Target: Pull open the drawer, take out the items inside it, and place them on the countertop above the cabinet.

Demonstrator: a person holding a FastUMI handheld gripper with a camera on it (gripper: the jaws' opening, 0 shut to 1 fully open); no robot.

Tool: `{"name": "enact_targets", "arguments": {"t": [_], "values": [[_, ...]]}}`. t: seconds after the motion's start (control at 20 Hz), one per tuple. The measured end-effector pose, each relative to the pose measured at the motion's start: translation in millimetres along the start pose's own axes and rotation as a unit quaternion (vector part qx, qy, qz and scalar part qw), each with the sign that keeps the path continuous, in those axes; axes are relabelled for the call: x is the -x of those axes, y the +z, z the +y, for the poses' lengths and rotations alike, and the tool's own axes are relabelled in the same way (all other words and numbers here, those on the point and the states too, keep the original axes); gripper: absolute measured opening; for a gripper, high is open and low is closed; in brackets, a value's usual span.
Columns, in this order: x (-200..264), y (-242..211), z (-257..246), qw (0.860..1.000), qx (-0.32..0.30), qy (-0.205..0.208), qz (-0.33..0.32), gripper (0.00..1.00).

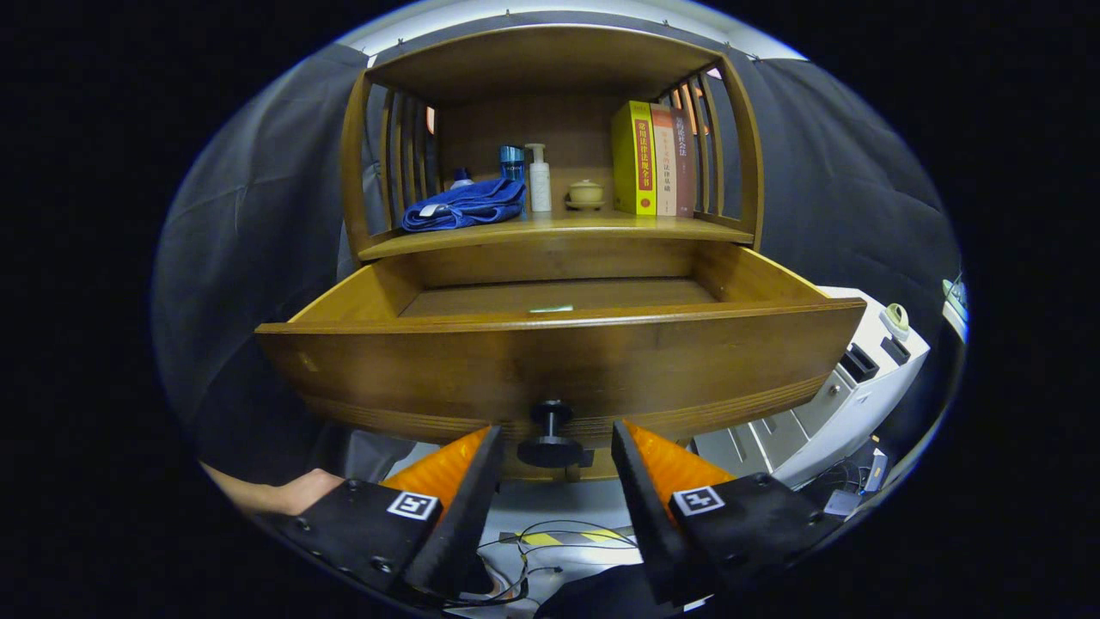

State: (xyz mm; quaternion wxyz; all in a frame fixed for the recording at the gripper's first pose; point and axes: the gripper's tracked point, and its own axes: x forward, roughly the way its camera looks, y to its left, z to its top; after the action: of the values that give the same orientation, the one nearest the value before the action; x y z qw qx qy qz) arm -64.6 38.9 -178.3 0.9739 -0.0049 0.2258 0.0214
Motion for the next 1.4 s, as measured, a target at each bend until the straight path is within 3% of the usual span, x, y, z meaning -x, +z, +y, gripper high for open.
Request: {"name": "enact_targets", "arguments": {"t": [0.15,0.45,0.75,1.0,1.4], "values": [[14.2,16.7,1.6,1.000,-0.002,0.006,-0.006,1.00],[29.6,108.0,-12.9,0.998,0.041,0.013,-0.052,1.00],[-12.2,144.8,-16.6,0.998,0.045,0.043,0.004,1.00],[-62.4,138.2,-10.8,0.992,0.003,0.076,0.099,0.99],[-129.2,115.7,-13.7,0.979,0.015,0.059,0.195,0.99]]}}
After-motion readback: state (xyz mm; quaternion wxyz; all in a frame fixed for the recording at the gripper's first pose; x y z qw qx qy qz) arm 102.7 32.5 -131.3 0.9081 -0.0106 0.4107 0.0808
